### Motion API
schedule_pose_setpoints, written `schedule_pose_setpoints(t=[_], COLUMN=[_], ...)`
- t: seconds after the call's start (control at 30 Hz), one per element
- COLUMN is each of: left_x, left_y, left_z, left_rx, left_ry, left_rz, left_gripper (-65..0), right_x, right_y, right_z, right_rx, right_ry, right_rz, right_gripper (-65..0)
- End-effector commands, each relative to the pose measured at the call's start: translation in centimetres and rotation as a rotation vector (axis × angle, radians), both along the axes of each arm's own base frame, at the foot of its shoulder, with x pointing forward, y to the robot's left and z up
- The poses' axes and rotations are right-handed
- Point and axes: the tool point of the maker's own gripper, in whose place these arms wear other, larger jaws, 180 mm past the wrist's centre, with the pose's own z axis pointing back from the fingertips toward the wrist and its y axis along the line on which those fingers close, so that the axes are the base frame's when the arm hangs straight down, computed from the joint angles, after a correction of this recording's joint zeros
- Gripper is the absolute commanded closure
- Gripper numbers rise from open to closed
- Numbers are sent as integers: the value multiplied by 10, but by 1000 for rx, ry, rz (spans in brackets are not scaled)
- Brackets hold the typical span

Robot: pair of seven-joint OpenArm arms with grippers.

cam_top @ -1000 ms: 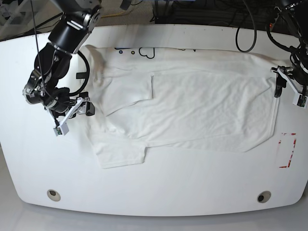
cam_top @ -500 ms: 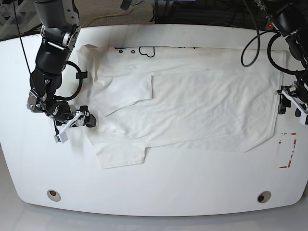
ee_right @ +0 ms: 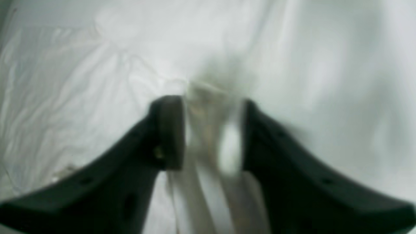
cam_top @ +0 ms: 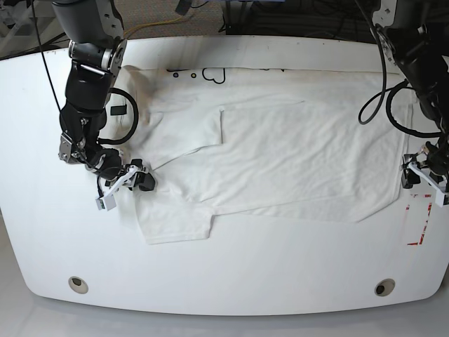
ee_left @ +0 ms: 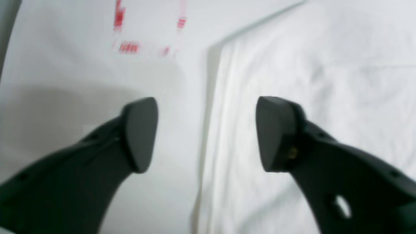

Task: Fold the T-shirt properly
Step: 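Grasp the shirt's side edges with both grippers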

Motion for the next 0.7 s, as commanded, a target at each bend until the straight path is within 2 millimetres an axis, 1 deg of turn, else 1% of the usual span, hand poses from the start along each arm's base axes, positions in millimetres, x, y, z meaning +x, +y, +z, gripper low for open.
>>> schedule_pose_setpoints(t=[0.0,0.03,0.07,0.17,0.3,0.5,0.67], left_x=[15,16,18,30,39,42,45], left_y=[8,8,7,0,-4,-13,-34], left_z=[15,10,6,-3,-19,-39,-54], left_rx=[25,25,18,-18,-96,-159,-160], left_ry=[-60,-54,-48,-42,-39,-8,54], left_rz=[3,2,0,-14,1,5,-56], left_gripper=[-492,-503,-510,-514,-514,-515,-515], right_x=[7,7,10,11,11,10,11], right_y=[-9,-9,-9,-9,-9,-9,-9], right_z=[8,9,12,13,13,12,13], right_rx=[-27,-27,-27,-26,-27,-26,-20], right_ry=[-13,-15,-21,-23,-22,-19,-24], right_rz=[0,0,0,1,1,2,-1], right_gripper=[-73,-27,0,0,0,0,0])
